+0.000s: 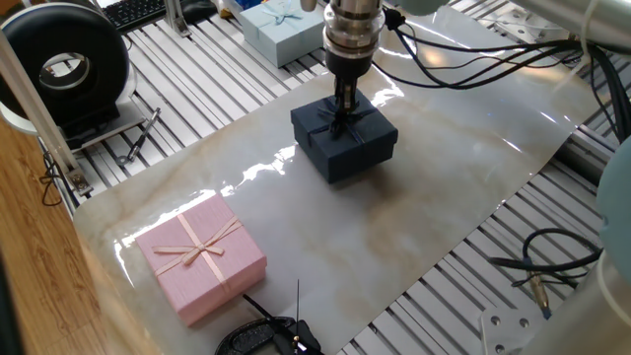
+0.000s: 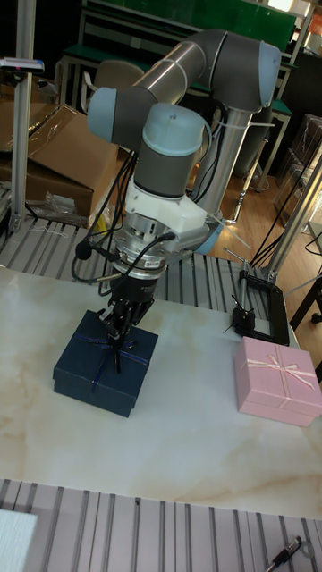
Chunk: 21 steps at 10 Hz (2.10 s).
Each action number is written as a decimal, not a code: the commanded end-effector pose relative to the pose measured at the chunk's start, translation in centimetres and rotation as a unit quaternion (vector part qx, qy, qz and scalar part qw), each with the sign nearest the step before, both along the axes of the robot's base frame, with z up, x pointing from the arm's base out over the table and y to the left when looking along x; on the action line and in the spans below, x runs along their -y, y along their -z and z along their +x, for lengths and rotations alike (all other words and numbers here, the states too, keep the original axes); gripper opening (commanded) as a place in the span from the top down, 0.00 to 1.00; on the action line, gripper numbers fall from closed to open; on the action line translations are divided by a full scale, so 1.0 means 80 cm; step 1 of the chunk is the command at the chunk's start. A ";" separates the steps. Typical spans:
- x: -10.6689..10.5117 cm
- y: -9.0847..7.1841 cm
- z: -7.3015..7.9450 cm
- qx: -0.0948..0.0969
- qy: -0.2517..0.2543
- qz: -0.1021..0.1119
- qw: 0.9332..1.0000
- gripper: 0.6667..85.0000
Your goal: Open a box
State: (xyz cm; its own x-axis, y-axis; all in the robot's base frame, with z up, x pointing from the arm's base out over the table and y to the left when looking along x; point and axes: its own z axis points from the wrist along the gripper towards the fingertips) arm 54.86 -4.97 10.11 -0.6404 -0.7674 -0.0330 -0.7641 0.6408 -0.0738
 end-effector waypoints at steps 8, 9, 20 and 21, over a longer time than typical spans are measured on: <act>-0.035 -0.010 0.046 0.007 -0.010 0.024 1.000 0.41; -0.040 -0.011 0.035 -0.008 0.011 0.035 0.999 0.50; -0.105 -0.006 0.021 -0.092 0.092 0.095 0.987 0.46; -0.084 -0.002 0.027 -0.079 0.081 0.063 0.992 0.48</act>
State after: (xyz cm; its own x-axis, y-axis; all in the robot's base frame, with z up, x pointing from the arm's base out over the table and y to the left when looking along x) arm 56.41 2.69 10.42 -0.7623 -0.6460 -0.0393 -0.6422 0.7474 0.1703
